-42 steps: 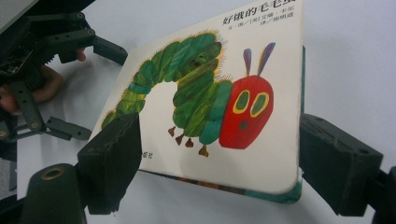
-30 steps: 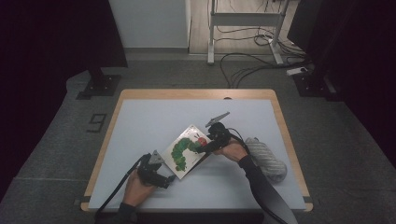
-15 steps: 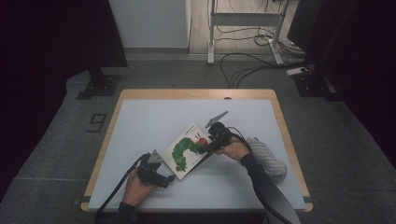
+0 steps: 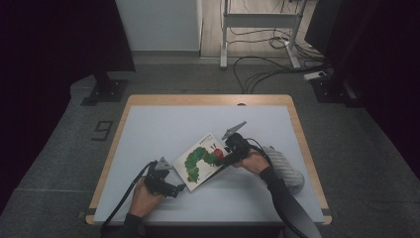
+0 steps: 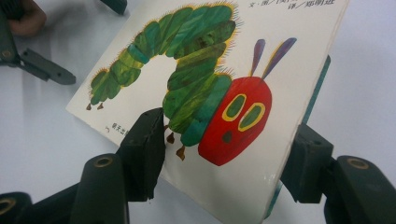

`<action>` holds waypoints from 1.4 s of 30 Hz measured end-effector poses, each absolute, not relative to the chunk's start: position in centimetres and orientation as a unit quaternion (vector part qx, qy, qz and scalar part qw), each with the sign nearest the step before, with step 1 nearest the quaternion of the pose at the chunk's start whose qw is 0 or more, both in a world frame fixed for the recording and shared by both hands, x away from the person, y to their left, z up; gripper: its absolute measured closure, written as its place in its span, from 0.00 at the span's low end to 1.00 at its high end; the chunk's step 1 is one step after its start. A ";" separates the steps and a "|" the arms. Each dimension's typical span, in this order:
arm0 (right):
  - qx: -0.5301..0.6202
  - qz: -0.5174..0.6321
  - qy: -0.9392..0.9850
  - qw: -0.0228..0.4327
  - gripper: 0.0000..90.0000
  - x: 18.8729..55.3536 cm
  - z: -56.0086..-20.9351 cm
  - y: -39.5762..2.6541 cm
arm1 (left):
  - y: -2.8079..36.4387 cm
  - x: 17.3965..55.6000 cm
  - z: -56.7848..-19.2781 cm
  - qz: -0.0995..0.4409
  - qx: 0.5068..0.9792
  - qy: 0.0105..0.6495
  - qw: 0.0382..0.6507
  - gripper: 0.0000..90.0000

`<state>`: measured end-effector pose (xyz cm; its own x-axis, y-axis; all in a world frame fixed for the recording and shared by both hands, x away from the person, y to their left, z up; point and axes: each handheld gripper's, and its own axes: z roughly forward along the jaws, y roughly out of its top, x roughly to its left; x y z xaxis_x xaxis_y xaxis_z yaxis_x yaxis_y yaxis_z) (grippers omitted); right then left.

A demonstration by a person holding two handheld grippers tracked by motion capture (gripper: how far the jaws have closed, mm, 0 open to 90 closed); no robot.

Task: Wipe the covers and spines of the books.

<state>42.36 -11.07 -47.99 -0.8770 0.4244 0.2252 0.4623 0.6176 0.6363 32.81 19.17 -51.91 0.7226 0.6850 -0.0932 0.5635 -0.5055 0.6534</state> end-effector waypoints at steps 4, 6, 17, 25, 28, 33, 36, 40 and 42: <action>-0.249 -0.360 -0.899 0.026 0.43 42.2 -48.2 -11.3 | 19.0 32.9 -51.5 0.090 0.865 0.358 0.339 0.00; -0.251 -0.360 -0.898 0.026 0.43 42.0 -48.3 -11.5 | 18.9 33.0 -51.3 0.087 0.865 0.356 0.342 0.00; -0.252 -0.359 -0.898 0.020 0.45 41.4 -48.5 -12.1 | 18.0 33.3 -51.0 0.085 0.870 0.347 0.341 0.00; -0.255 -0.359 -0.898 0.016 0.46 40.9 -49.0 -12.7 | 18.0 33.5 -51.0 0.075 0.870 0.345 0.345 0.00; -0.256 -0.358 -0.898 0.013 0.46 40.7 -49.2 -12.8 | 17.9 33.6 -51.1 0.071 0.870 0.346 0.345 0.00; -0.256 -0.358 -0.898 0.010 0.47 40.5 -49.4 -13.0 | 17.7 33.9 -51.1 0.061 0.869 0.342 0.352 0.01; -0.259 -0.359 -0.897 0.010 0.47 40.4 -49.6 -13.0 | 17.3 34.0 -51.0 0.060 0.870 0.338 0.355 0.04; -0.259 -0.360 -0.896 0.010 0.47 40.4 -49.7 -13.2 | 16.8 34.1 -50.8 0.061 0.873 0.330 0.353 0.07; -0.261 -0.361 -0.895 0.012 0.47 40.3 -49.8 -13.3 | 16.7 34.1 -50.6 0.062 0.873 0.328 0.354 0.09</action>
<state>40.34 -13.29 -49.77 -0.8631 0.4594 0.2100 0.4764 0.6023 0.6406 34.10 16.69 -50.57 0.7766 0.6176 -0.1244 0.5298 -0.5335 0.6593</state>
